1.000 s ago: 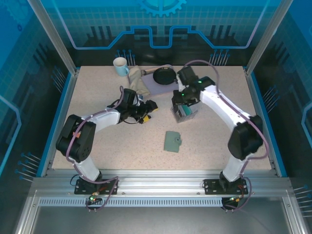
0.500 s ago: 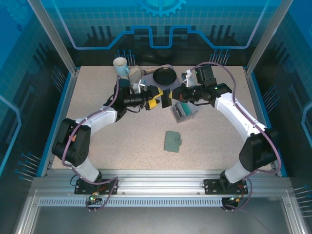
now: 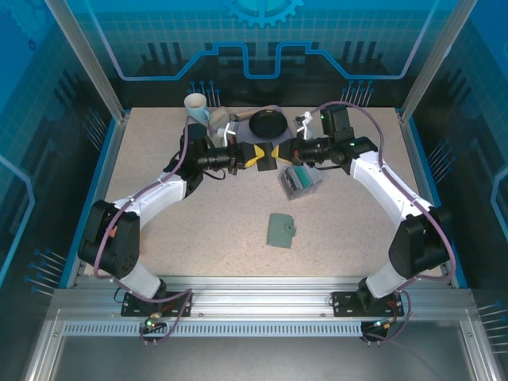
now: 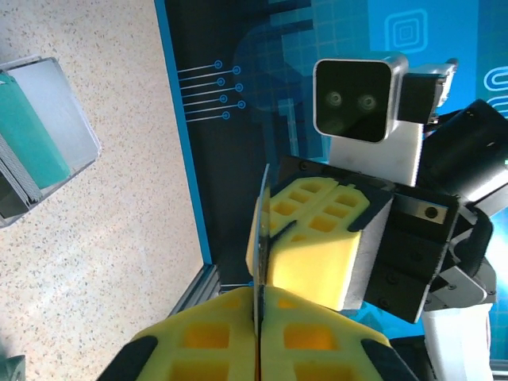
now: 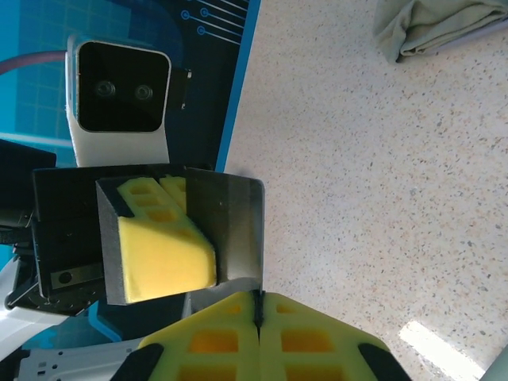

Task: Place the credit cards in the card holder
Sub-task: Pick up the credit card from the storage box.

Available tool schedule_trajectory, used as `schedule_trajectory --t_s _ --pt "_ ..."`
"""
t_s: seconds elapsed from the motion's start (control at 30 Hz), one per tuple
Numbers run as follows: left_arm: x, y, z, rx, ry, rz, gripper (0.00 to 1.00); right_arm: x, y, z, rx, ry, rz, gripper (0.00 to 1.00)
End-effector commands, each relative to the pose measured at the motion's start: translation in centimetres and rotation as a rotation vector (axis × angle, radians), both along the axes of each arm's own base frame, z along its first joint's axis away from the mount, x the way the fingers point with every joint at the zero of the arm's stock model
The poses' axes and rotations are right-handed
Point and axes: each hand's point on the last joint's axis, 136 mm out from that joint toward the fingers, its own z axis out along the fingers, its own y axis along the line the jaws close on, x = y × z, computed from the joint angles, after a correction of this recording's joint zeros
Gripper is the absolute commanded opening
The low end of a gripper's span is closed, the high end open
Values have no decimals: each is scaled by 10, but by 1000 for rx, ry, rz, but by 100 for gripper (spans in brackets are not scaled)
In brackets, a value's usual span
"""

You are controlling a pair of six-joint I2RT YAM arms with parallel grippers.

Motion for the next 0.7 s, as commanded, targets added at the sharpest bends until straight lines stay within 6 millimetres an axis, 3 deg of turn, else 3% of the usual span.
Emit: schedule_trajectory --t_s 0.0,0.2,0.37,0.4,0.47,0.5,0.57,0.67 --pt "-8 -2 27 -27 -69 -37 0 0 5 0 59 24 35 12" --pt "-9 -5 33 -53 -79 -59 0 0 12 3 115 43 79 20" --pt "-7 -5 25 -40 -56 -55 0 3 8 -1 105 46 62 6" --pt "-6 -4 20 -23 -43 -48 8 2 6 -2 95 44 57 4" --pt "-4 0 3 45 -1 -14 43 3 -5 -10 29 41 6 1" --pt "-4 2 -4 82 8 0 47 2 -11 -17 -20 43 -20 0" --pt "-4 11 -29 204 64 40 66 -4 -27 -35 -138 54 -78 0" --pt "-12 28 -76 386 164 92 77 -19 -50 -66 -317 66 -165 1"
